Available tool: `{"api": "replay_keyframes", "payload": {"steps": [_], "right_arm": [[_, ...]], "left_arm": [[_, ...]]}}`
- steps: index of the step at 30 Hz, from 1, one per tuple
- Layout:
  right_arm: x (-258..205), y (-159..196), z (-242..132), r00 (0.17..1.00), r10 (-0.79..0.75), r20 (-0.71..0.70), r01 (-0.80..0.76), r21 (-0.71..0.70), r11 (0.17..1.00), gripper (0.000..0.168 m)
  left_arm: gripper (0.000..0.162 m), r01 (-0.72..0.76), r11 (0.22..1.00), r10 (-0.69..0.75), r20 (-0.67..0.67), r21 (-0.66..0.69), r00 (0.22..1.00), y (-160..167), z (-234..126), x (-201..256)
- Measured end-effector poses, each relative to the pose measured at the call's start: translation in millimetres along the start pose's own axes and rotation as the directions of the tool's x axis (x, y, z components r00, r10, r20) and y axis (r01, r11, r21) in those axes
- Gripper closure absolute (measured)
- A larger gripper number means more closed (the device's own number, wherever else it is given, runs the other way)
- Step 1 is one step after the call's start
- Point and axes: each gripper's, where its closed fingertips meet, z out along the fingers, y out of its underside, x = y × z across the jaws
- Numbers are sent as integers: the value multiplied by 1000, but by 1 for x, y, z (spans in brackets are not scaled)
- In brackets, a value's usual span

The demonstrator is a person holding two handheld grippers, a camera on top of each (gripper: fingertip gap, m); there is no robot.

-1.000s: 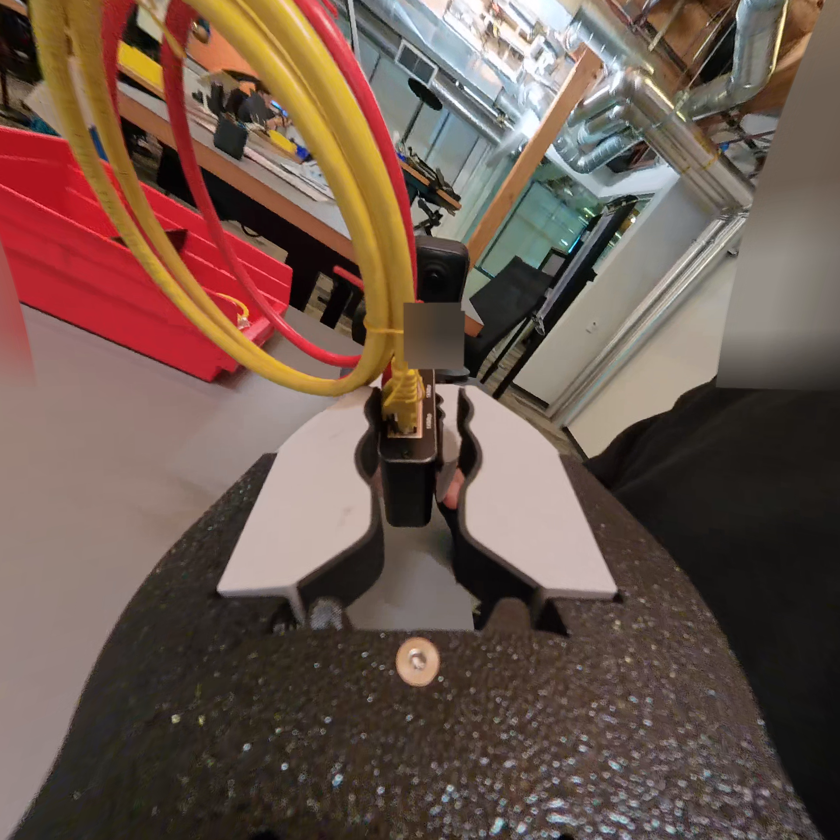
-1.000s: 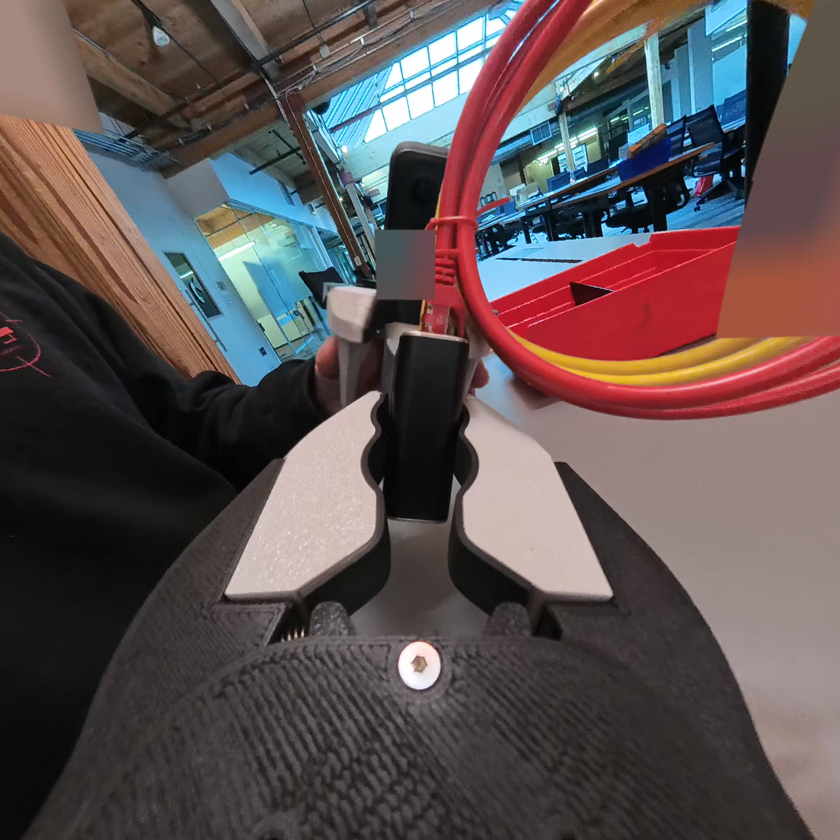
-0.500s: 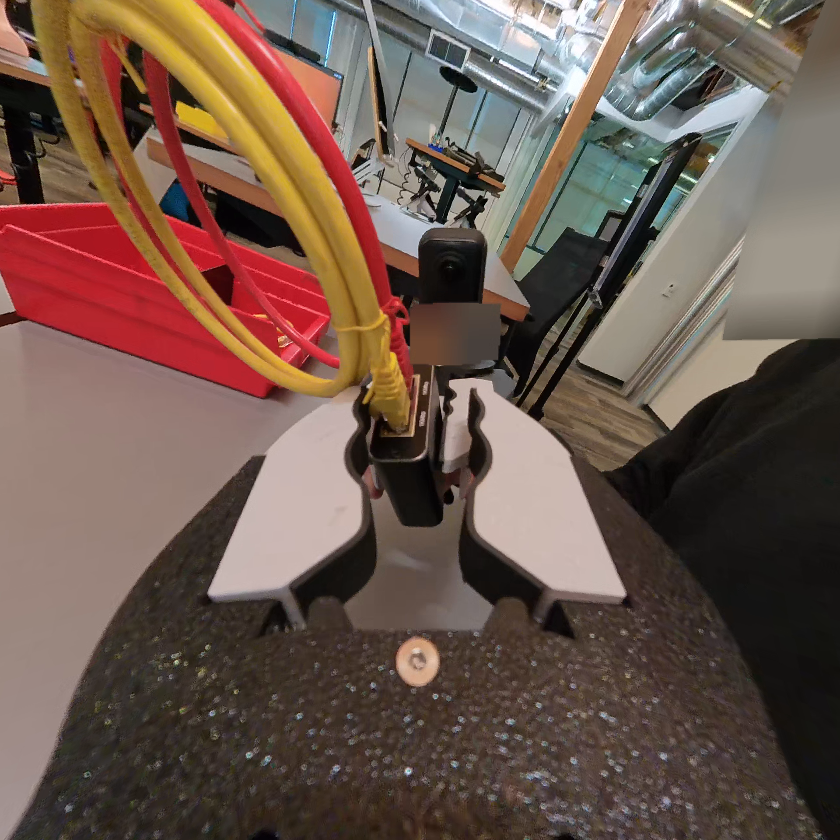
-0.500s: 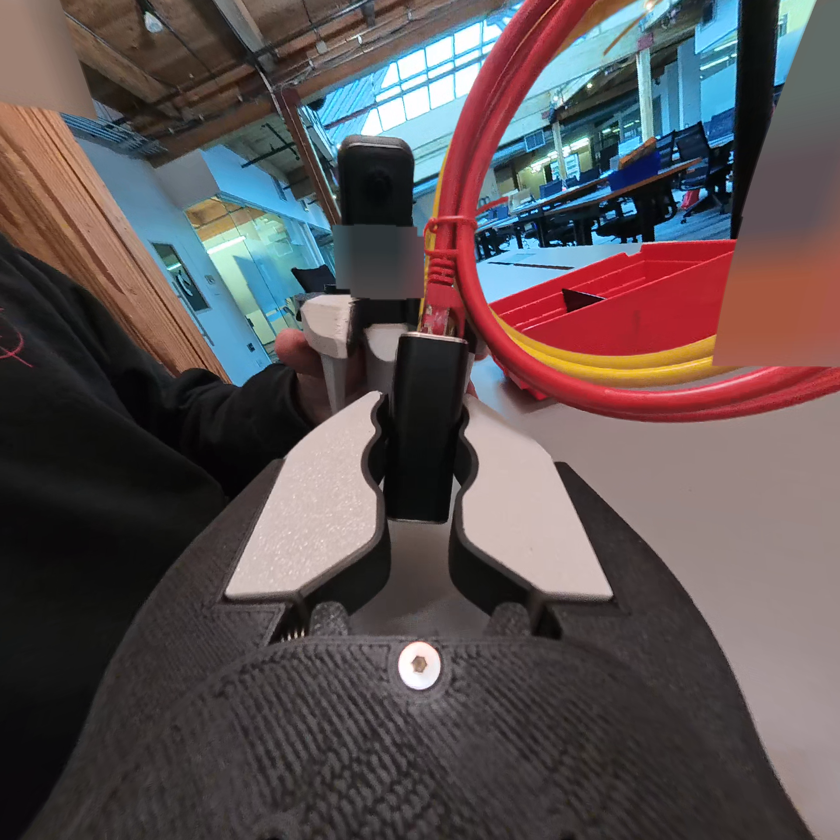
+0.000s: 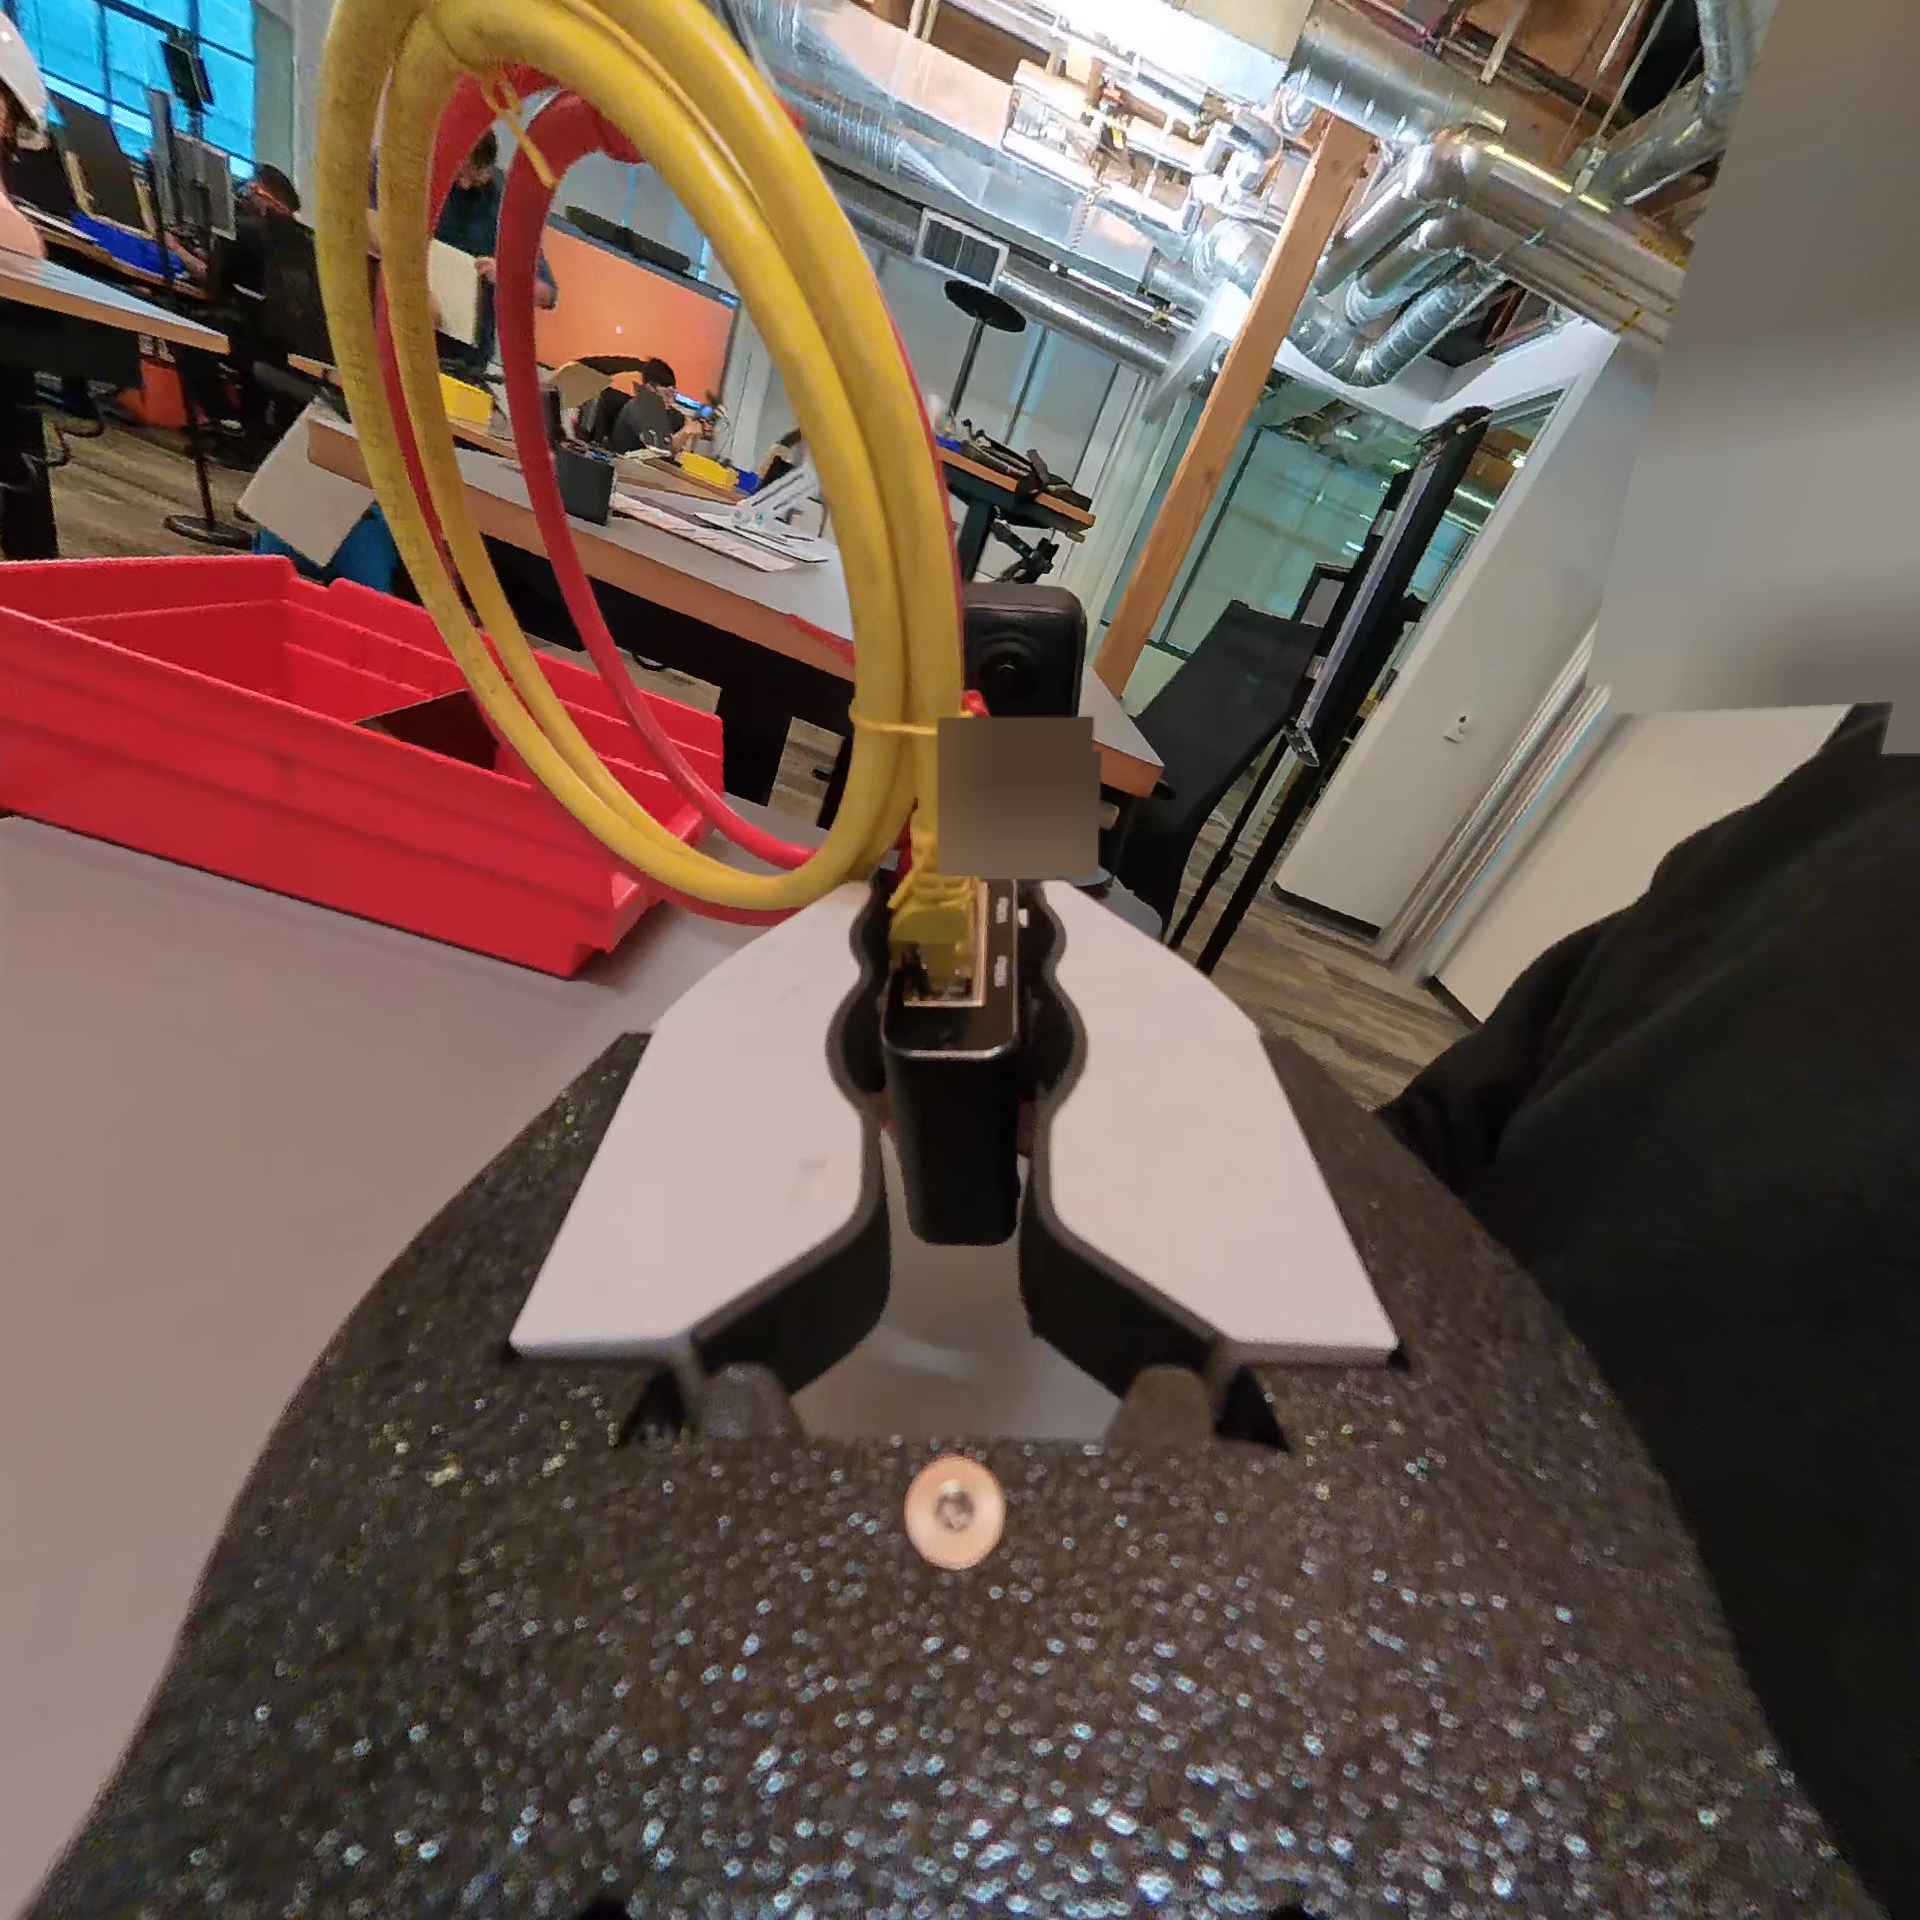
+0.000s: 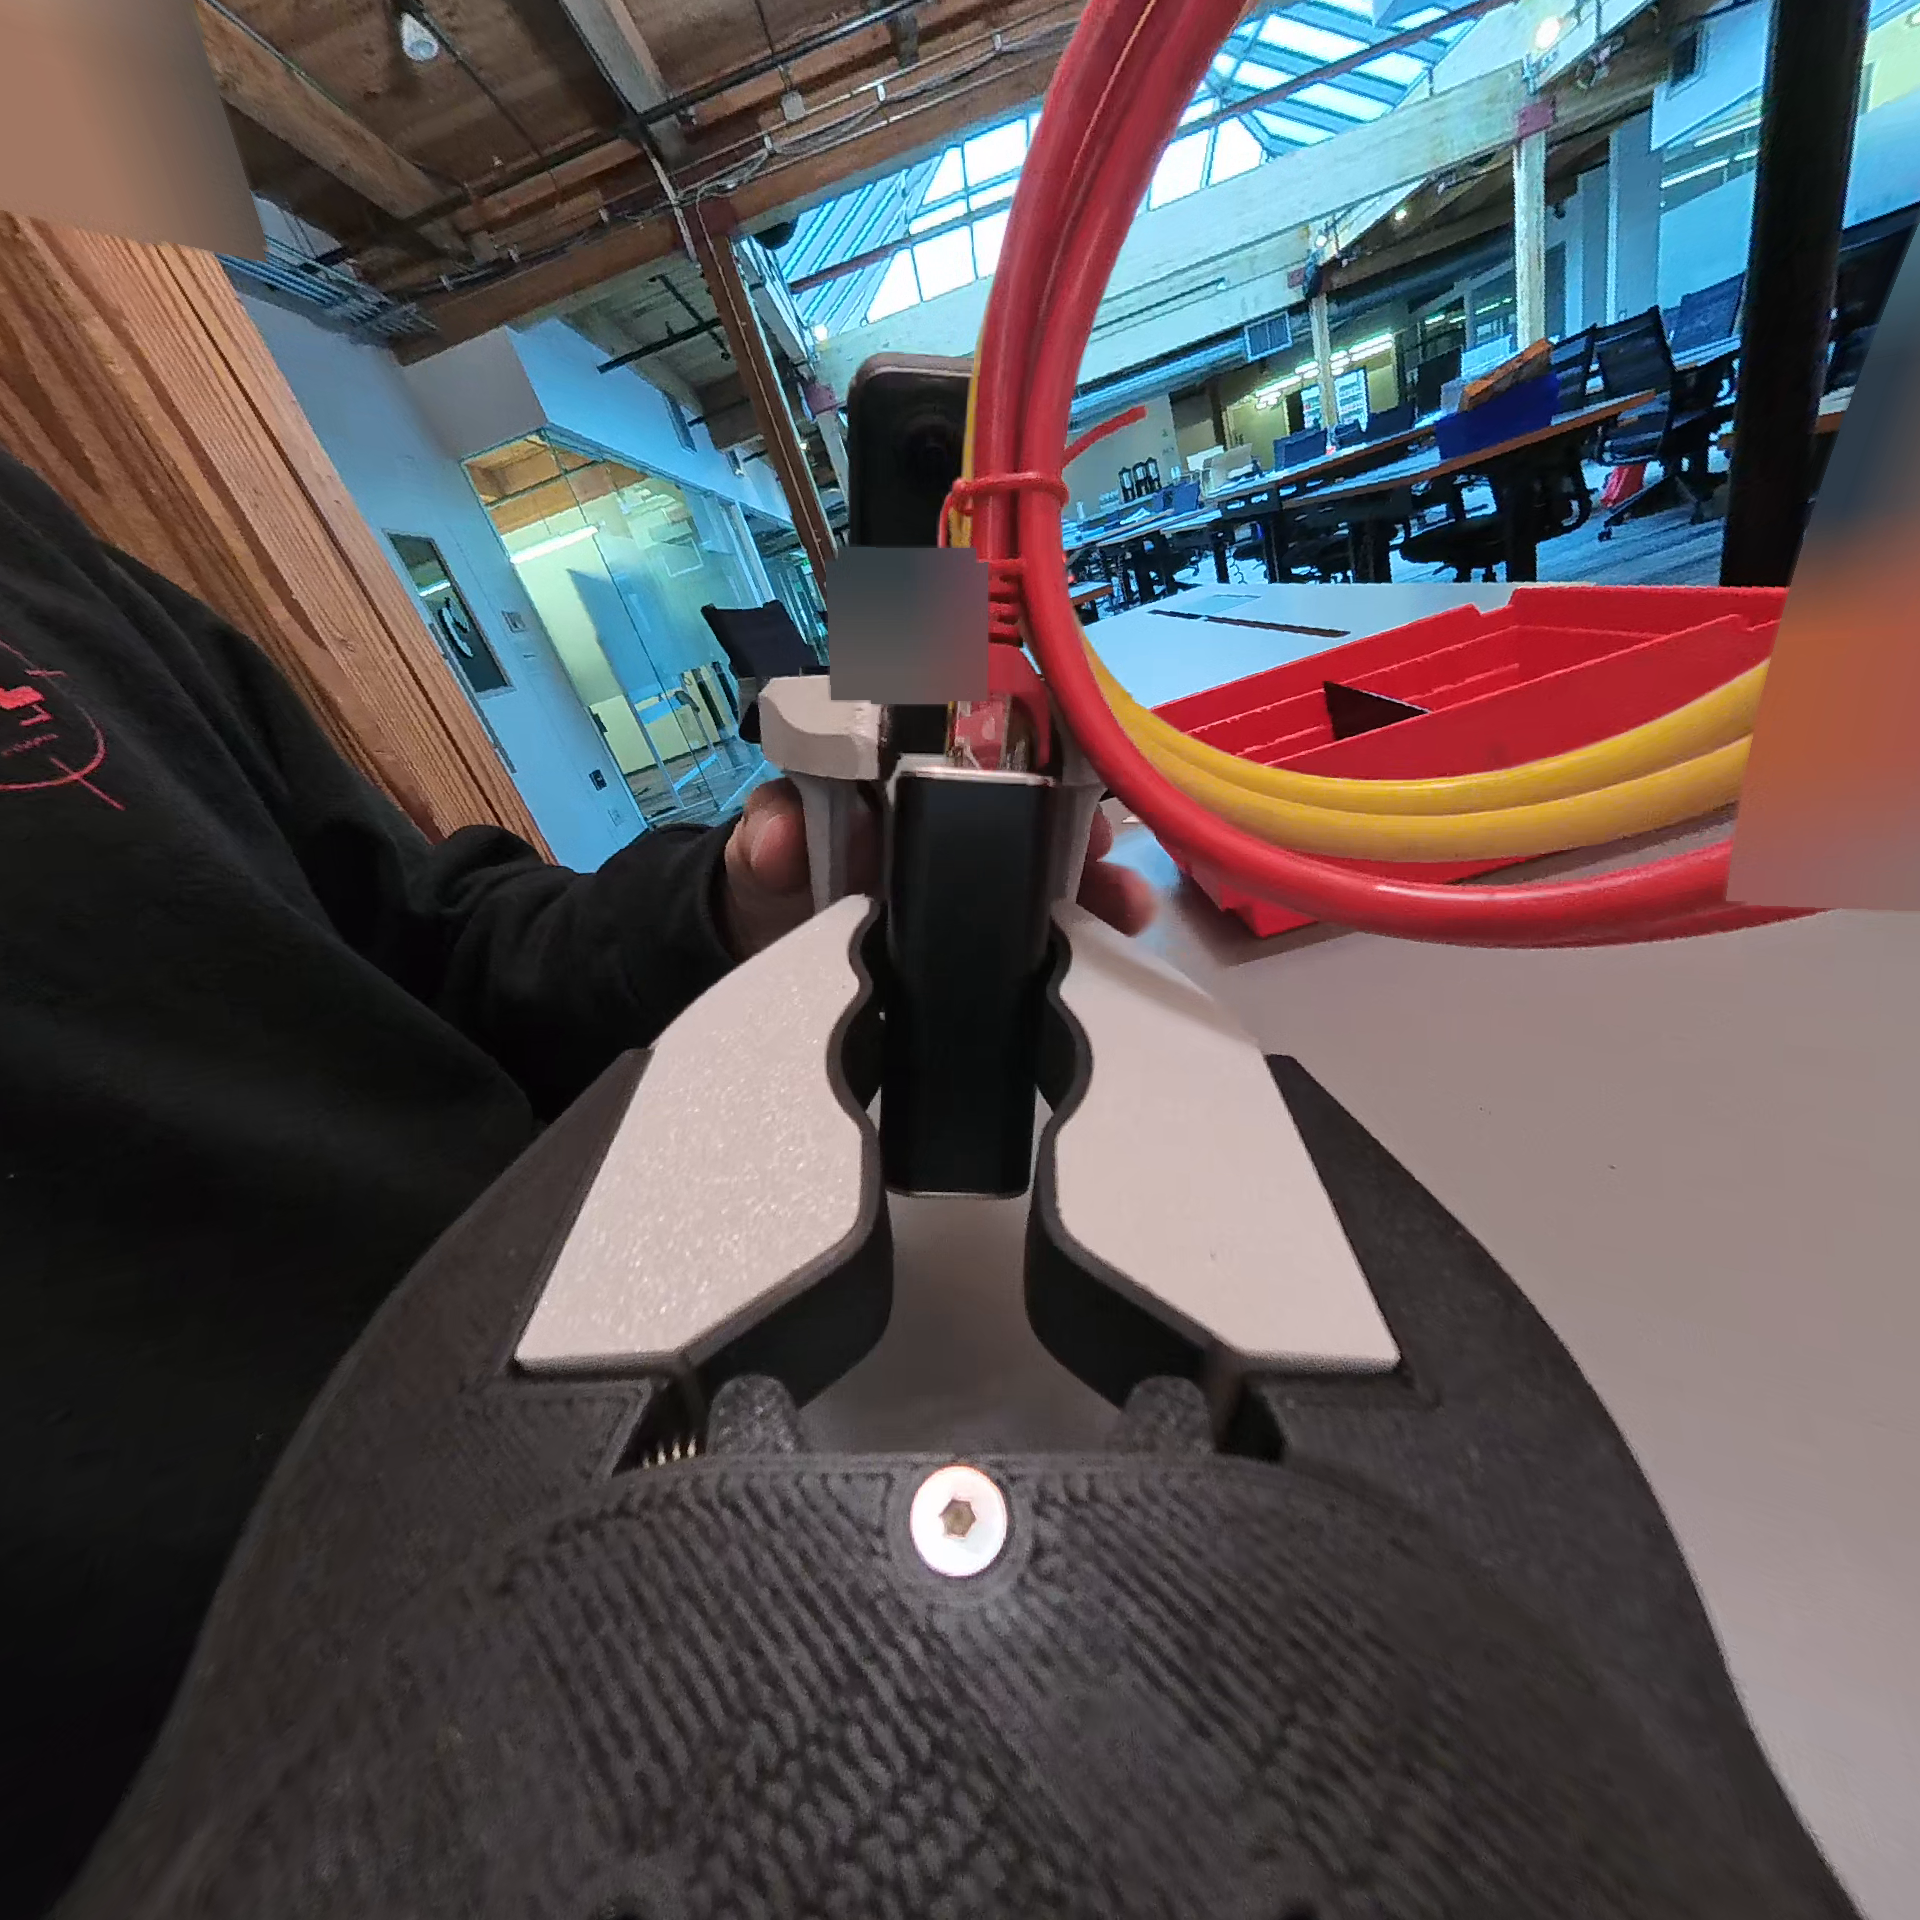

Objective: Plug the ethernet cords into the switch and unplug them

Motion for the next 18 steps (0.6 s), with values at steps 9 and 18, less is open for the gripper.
{"api": "replay_keyframes", "payload": {"steps": [9, 18], "right_arm": [[-4, -3, 1, 1000, 12, 27, -12, 24, 1000, 141], [-1, -5, 1, 1000, 30, 9, -30, 34, 999, 141]], "left_arm": [[144, 9, 997, -8, -13, 73, 1000, -8, 4, 5], [147, 46, 992, -49, 24, 116, 999, -12, 7, -1]]}}
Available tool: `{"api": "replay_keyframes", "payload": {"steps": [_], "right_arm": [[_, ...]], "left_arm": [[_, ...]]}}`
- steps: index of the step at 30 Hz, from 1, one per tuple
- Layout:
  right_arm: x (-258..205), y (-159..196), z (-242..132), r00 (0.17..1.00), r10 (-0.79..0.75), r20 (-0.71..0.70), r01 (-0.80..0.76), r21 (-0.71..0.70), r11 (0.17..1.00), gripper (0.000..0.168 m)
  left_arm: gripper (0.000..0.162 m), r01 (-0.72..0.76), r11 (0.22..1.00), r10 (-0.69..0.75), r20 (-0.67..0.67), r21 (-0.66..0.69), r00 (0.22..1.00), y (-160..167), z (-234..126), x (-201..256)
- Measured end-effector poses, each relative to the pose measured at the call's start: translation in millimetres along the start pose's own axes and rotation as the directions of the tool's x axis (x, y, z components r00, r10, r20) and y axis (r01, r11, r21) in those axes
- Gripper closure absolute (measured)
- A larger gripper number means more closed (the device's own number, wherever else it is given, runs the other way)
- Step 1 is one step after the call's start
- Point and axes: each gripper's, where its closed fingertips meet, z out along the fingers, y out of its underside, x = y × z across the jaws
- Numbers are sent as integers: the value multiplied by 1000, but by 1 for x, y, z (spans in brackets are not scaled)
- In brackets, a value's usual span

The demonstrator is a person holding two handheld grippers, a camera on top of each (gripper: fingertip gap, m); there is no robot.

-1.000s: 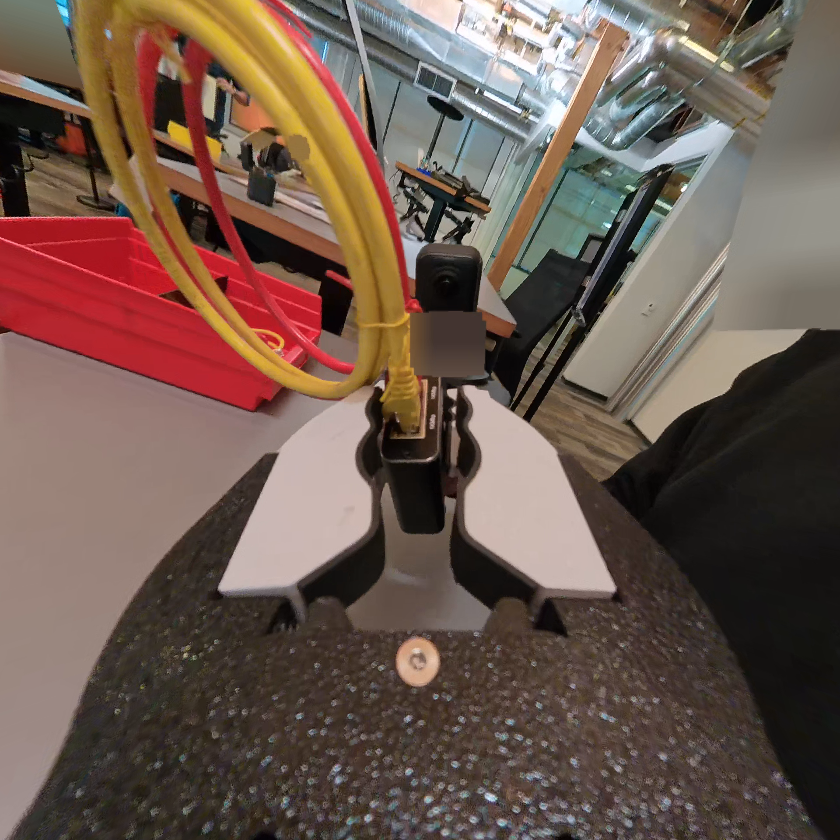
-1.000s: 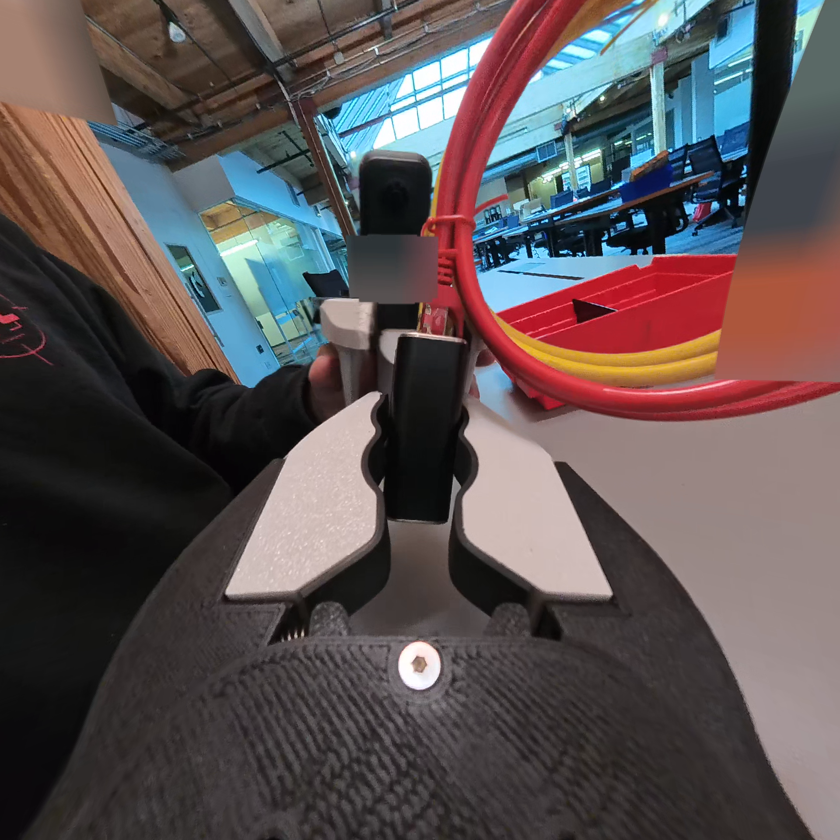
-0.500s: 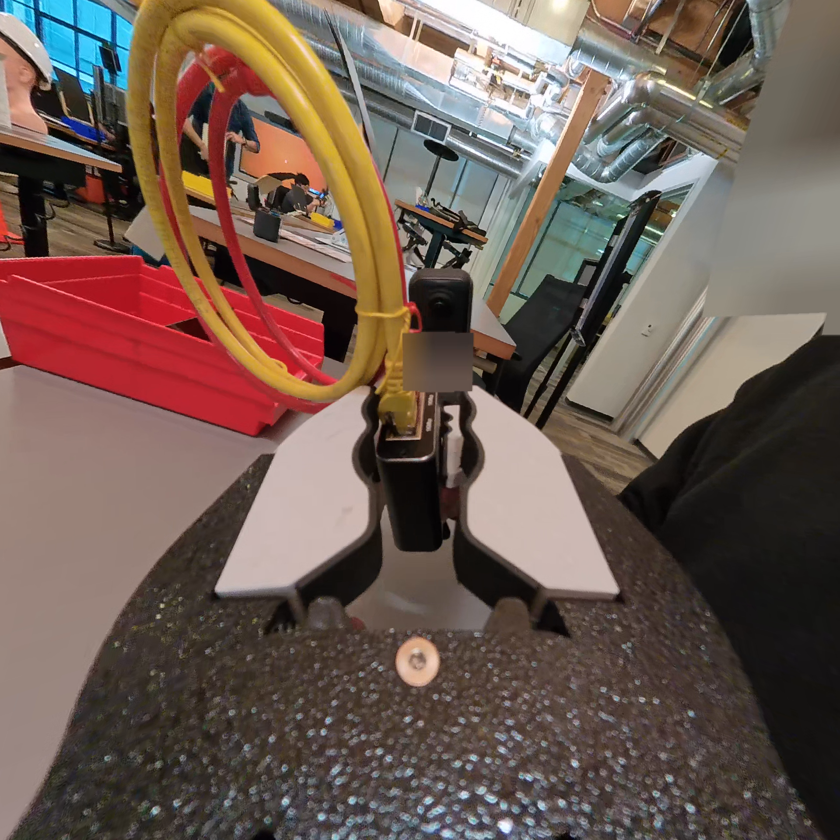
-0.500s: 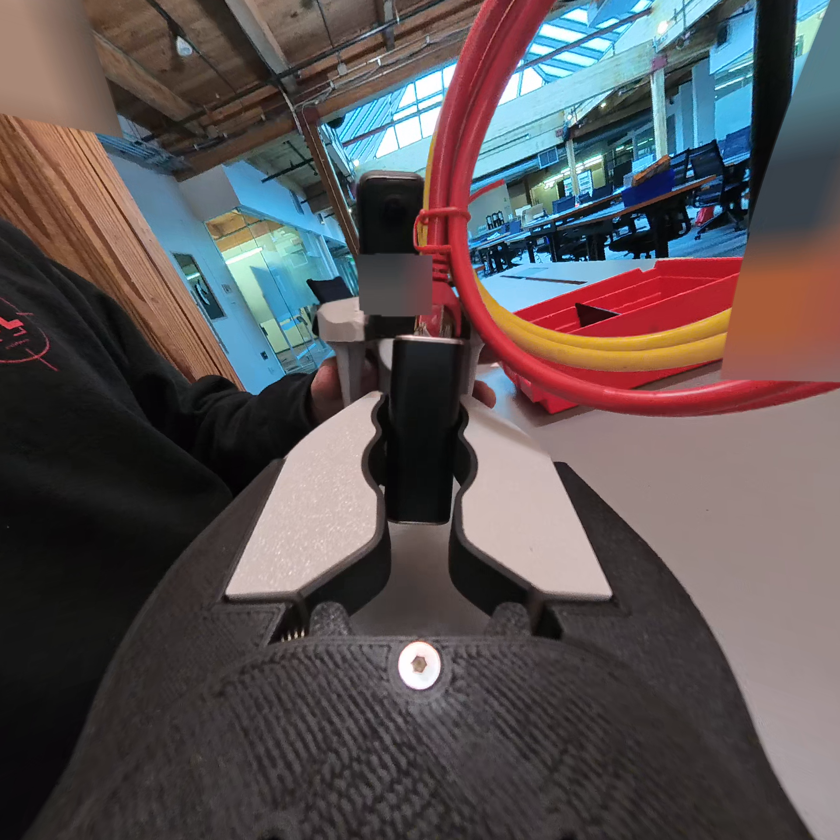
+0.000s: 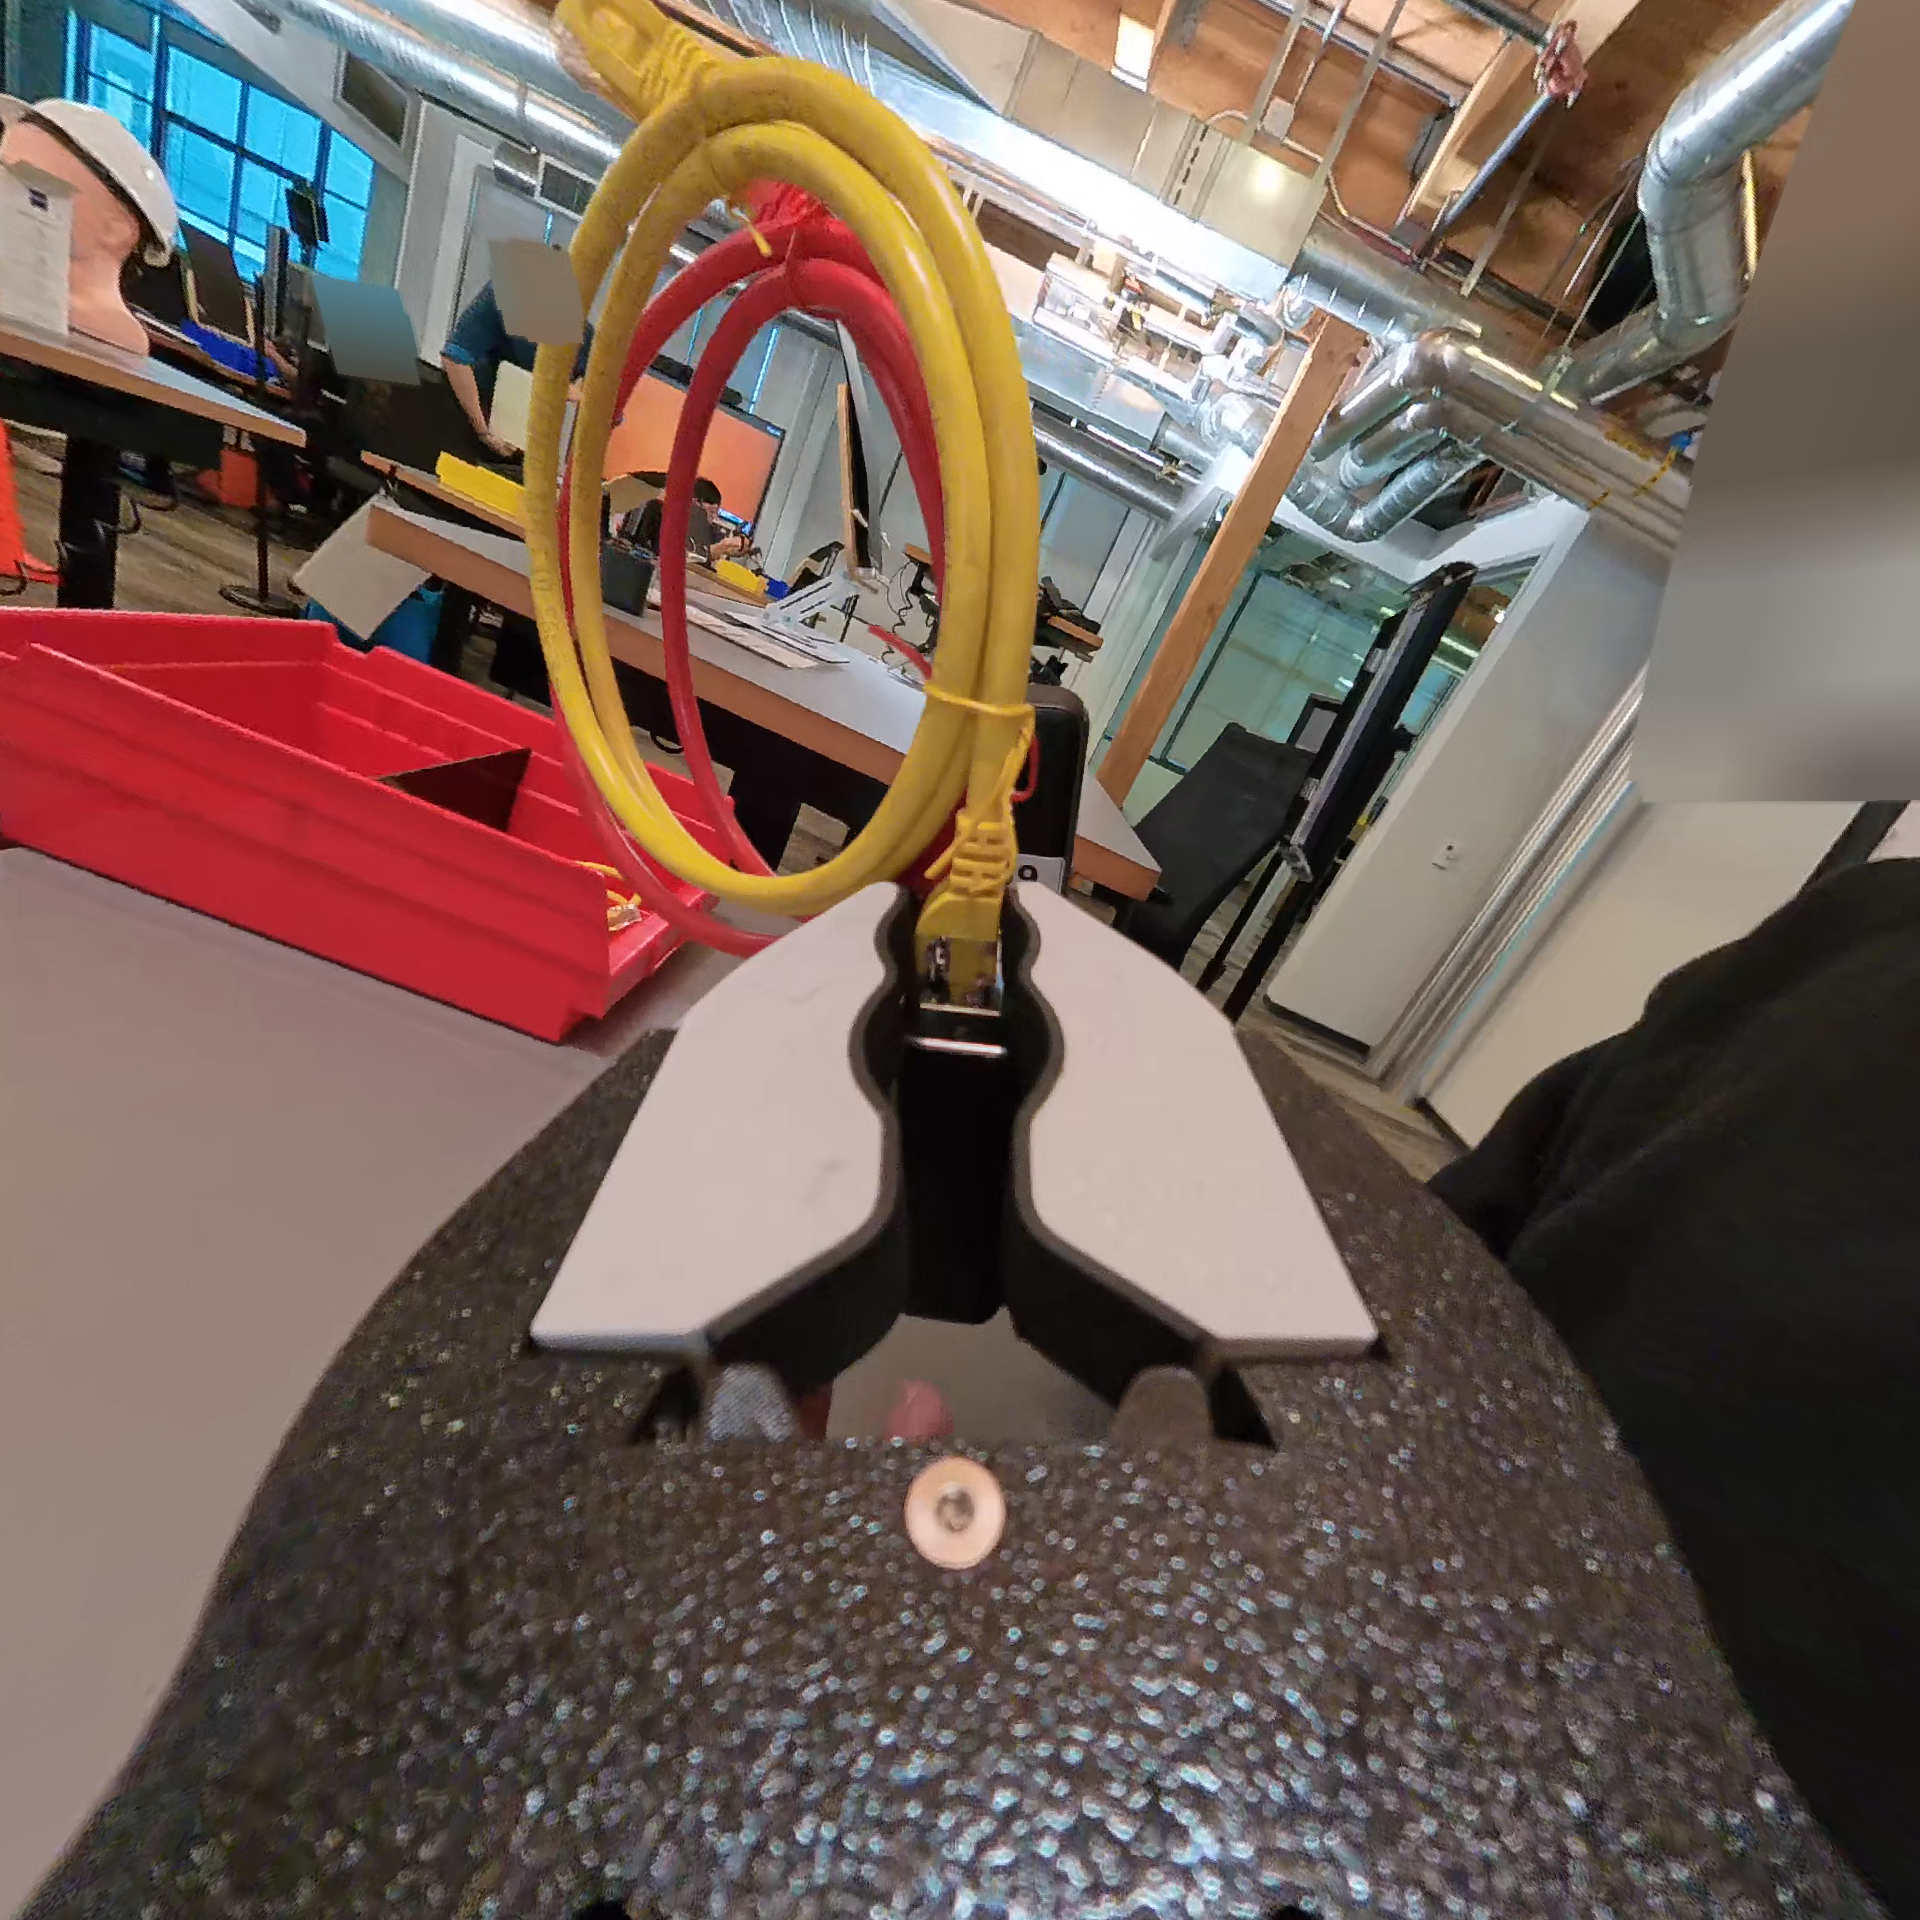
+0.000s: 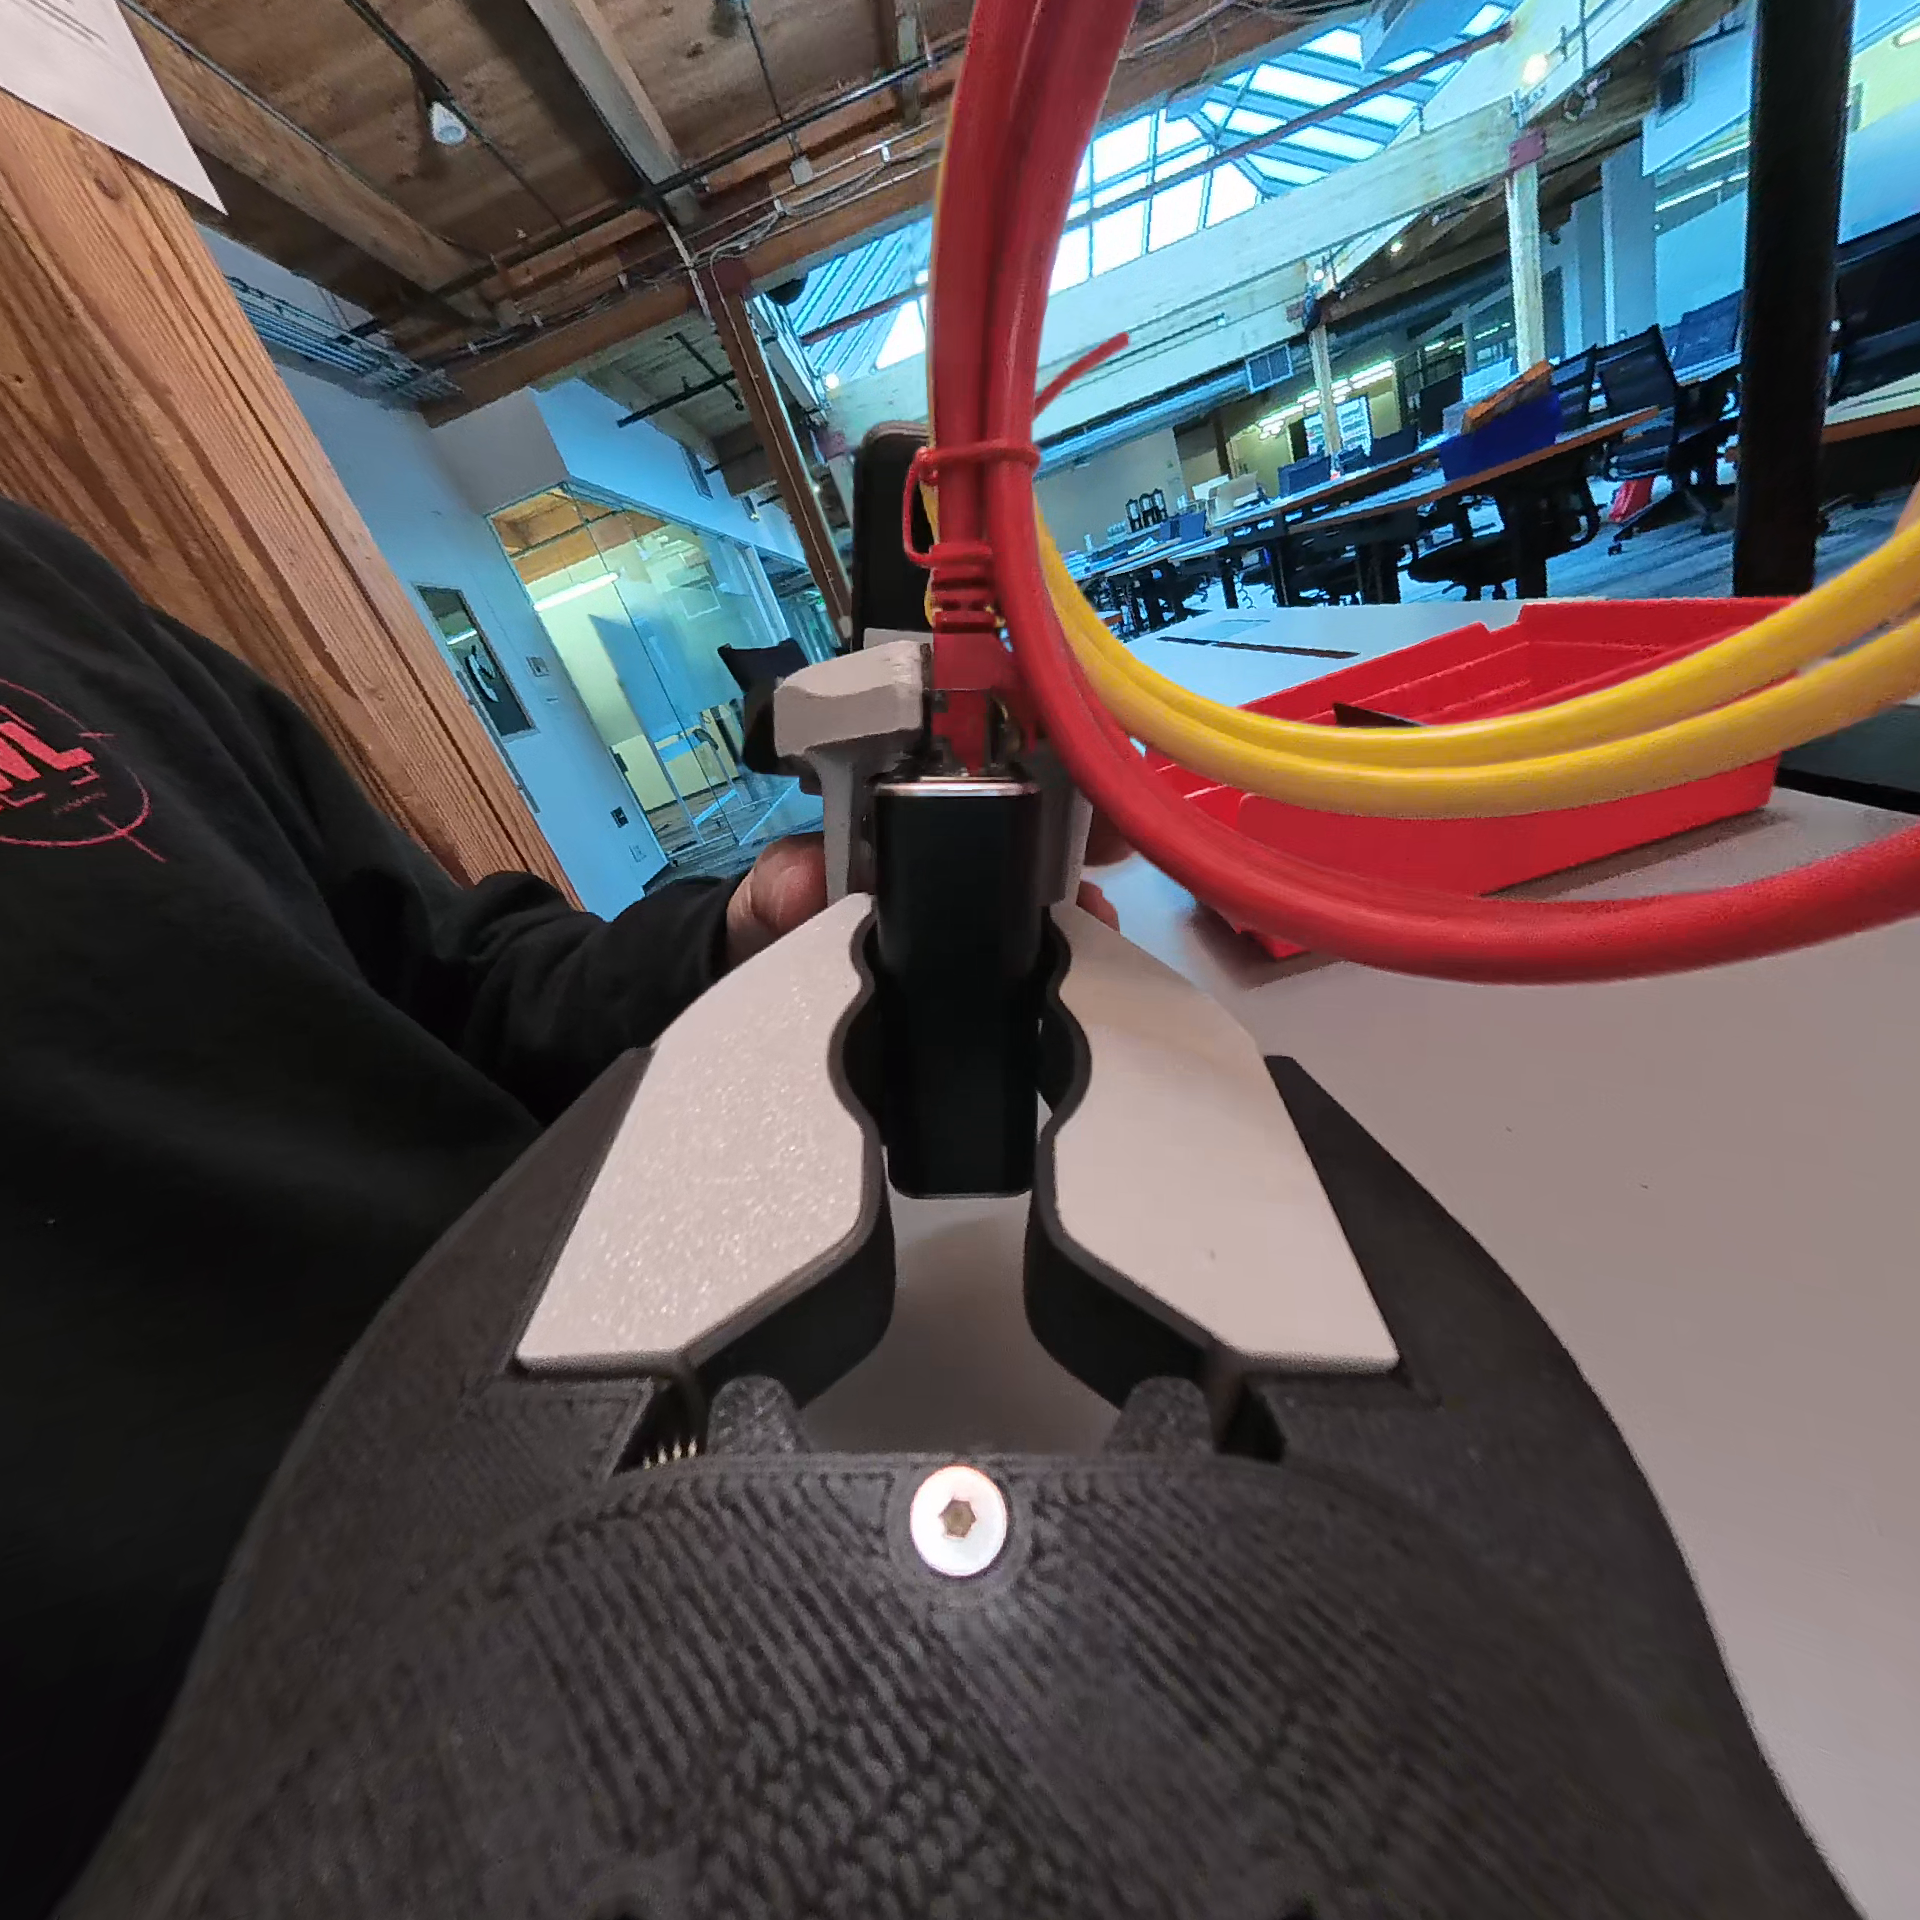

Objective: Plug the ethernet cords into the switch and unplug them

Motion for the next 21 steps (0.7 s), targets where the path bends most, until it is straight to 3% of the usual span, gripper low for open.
{"api": "replay_keyframes", "payload": {"steps": [12, 21], "right_arm": [[2, 0, 3, 999, 29, -22, -29, -2, 1000, 141], [3, 3, 3, 999, 36, -28, -37, -20, 999, 141]], "left_arm": [[148, 34, 997, -34, -6, 66, 999, -1, -5, -7], [147, 15, 1000, -15, -1, 23, 1000, 1, -6, -7]]}}
